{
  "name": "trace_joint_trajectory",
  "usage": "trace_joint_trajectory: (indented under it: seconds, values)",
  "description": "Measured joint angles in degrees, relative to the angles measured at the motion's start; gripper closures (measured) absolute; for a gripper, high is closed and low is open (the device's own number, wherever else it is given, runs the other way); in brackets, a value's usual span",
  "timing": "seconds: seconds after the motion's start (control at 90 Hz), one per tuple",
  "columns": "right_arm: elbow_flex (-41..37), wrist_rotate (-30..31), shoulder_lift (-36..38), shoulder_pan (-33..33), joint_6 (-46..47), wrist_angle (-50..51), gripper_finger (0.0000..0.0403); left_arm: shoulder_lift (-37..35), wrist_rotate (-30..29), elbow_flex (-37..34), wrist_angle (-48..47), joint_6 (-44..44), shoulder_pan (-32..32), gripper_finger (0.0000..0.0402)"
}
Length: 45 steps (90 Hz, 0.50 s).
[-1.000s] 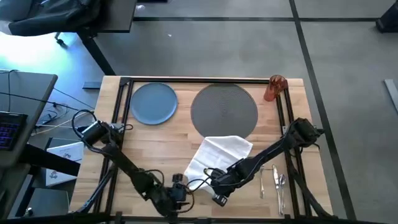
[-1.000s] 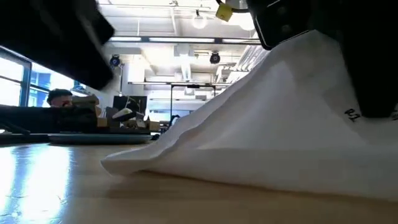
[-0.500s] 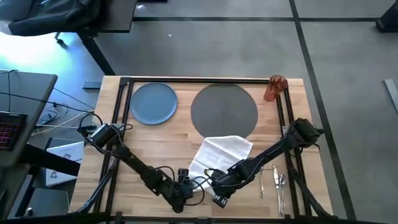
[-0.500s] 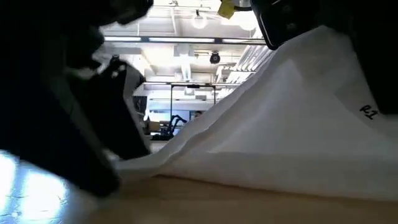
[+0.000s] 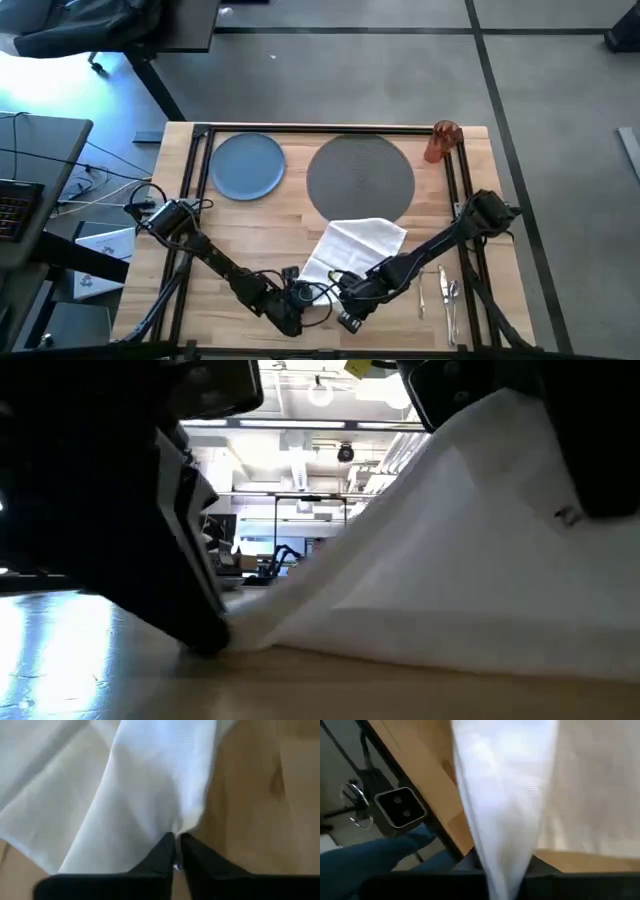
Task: Set table place
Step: Fold the white table napkin
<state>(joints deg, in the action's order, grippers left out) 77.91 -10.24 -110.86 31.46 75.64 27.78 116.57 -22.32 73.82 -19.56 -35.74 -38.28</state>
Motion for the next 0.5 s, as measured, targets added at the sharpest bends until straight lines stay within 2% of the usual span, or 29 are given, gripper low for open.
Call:
trace_joint_trajectory:
  seconds: [0.111,0.289,0.389,0.5]
  values:
    - [0.02,1.37,3.82,0.16,1.37,-0.07,0.0403,-3.14,-0.35,6.15,-9.78,5.11,-1.1,0.04]
    - [0.02,2.61,11.34,0.14,-1.17,0.03,0.0403,-10.44,-7.13,13.45,-23.46,12.44,-1.48,0.0401]
    - [0.03,2.71,15.86,0.14,-5.56,-1.03,0.0403,-15.29,-9.21,15.88,-25.76,17.29,-0.83,0.0401]
    - [0.72,2.8,20.58,0.07,-8.85,-0.76,0.0403,-21.42,-8.58,17.36,-24.96,21.55,0.54,0.0401]
